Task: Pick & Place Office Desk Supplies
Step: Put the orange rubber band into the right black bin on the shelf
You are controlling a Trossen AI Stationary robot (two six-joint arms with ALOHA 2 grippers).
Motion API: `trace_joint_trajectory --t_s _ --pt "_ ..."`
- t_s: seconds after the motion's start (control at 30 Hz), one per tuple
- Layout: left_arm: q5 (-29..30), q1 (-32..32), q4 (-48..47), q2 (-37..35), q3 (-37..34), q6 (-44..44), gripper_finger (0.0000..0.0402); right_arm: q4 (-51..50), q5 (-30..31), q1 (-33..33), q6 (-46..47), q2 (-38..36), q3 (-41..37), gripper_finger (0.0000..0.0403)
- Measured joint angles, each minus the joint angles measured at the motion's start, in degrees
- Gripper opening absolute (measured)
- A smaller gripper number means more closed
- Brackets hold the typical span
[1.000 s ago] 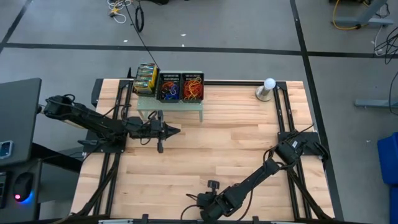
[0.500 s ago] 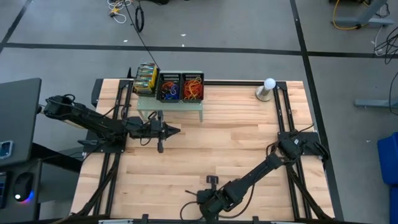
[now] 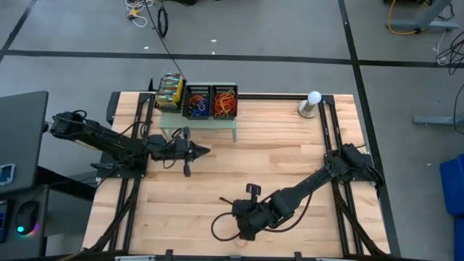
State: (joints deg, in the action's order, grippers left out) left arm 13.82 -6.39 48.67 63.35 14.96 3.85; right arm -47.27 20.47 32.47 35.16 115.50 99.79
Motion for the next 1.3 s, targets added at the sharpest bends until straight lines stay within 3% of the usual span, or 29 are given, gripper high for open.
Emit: trace_joint_trajectory --t_s 0.3,0.47,0.93,1.3 --pt "-0.6 0.0 0.4 0.0 0.0 0.1 0.0013 4.1 -9.3 1.4 2.7 6.1 0.0 0.0110" --pt "-0.4 0.1 0.5 0.0 0.0 0.1 0.0013 7.3 -14.9 1.5 5.6 10.5 0.0 0.0127" --pt "-0.3 0.1 0.5 0.0 0.0 0.2 0.0013 8.6 -13.4 3.4 2.5 13.7 0.1 0.0115" --pt "-0.3 0.1 0.5 0.0 0.0 0.2 0.0013 9.8 -8.1 4.5 3.0 16.4 0.2 0.0114"
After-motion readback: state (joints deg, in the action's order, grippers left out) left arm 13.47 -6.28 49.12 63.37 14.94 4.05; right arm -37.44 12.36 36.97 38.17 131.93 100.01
